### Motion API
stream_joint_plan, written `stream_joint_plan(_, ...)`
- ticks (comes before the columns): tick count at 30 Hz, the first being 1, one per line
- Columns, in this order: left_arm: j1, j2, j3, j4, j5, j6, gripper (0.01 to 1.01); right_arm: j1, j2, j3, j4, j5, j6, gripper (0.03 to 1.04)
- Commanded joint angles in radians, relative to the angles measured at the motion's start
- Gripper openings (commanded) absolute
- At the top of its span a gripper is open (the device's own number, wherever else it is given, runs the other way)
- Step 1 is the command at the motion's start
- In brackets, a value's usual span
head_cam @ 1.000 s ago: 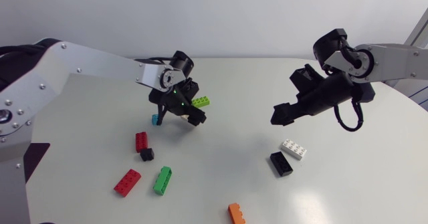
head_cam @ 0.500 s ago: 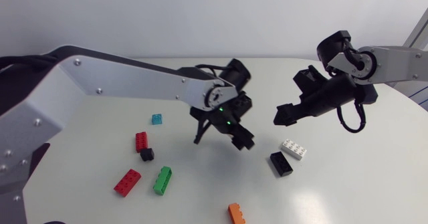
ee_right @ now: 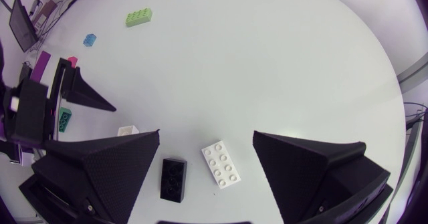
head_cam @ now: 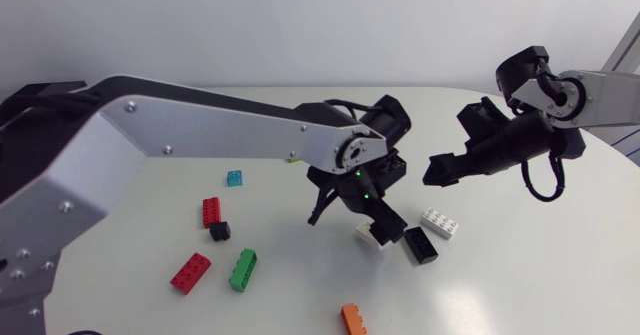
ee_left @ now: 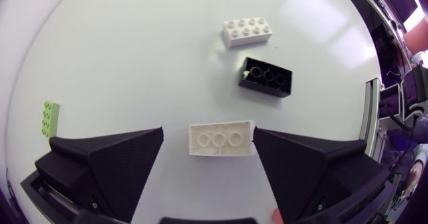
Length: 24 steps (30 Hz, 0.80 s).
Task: Sort duplo bricks by size, large to the right and small to the left
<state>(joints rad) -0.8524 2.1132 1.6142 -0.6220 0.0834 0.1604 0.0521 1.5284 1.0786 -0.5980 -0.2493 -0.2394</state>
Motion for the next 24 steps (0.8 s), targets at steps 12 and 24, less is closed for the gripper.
stream_joint_plan(12,0.334,-0.001,0.096,-0.018,0.001,0.008,0.99,0.005,-0.008,-0.013,0.001,-0.011,0.0,1.0)
stream_joint_plan(24,0.408,0.18,0.231,-0.01,0.001,0.028,0.99,0.014,-0.005,-0.006,0.001,-0.013,-0.001,1.0)
